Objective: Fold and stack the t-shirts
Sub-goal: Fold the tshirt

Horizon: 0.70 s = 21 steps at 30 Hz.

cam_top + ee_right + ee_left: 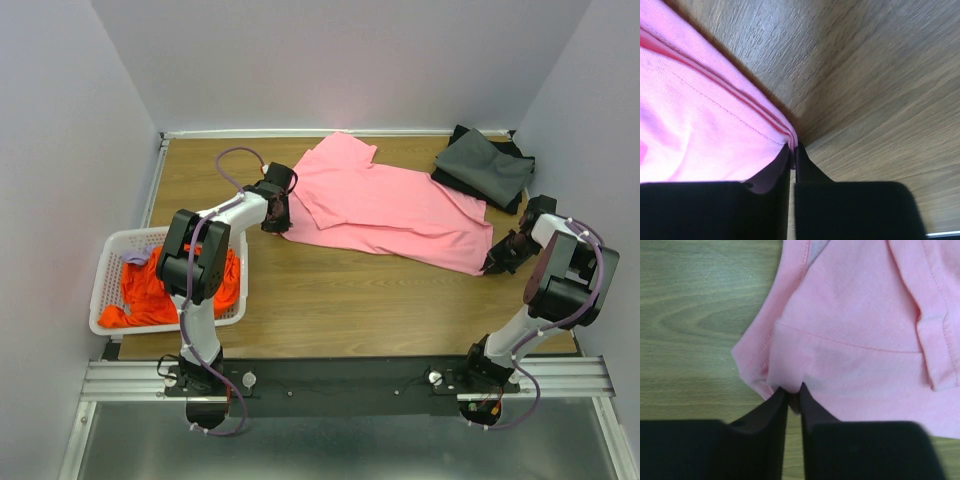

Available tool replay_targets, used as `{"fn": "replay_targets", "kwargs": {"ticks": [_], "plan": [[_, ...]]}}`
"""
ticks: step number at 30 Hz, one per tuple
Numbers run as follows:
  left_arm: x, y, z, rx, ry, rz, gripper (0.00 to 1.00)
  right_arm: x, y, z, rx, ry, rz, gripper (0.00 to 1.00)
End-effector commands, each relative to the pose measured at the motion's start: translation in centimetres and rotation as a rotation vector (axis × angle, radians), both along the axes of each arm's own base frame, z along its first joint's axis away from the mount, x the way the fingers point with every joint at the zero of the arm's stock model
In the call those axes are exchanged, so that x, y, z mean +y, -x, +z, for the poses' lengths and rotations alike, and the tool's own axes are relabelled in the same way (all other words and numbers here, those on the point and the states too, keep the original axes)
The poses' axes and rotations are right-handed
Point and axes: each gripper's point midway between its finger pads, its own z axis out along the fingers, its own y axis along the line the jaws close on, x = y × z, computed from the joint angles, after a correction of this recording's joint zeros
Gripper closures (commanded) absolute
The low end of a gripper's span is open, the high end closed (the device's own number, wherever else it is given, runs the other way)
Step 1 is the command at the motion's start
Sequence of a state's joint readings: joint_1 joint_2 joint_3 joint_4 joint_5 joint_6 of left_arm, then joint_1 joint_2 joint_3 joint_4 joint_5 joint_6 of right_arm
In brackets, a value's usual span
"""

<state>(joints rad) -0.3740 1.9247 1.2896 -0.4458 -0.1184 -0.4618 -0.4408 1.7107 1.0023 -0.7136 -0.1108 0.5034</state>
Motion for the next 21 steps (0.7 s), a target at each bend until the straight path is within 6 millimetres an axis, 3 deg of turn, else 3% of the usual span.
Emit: {"fn": "replay_targets", "kwargs": {"ticks": [1, 3, 21], "plan": [[0.2, -0.4, -1.8, 0.019, -0.020, 0.007, 0.90, -0.9, 0.5, -1.8, 0.039, 0.032, 0.007, 0.94], [0.3, -0.4, -2.0, 0.024, -0.025, 0.004, 1.00, -1.2, 0.5, -1.6, 0.045, 0.051, 0.015, 0.98], [2.4, 0.7, -0.3, -0.018, -0.097, 0.035, 1.00, -3.9, 3.6, 1.5, 0.132, 0.237, 0.032, 0.98]]}}
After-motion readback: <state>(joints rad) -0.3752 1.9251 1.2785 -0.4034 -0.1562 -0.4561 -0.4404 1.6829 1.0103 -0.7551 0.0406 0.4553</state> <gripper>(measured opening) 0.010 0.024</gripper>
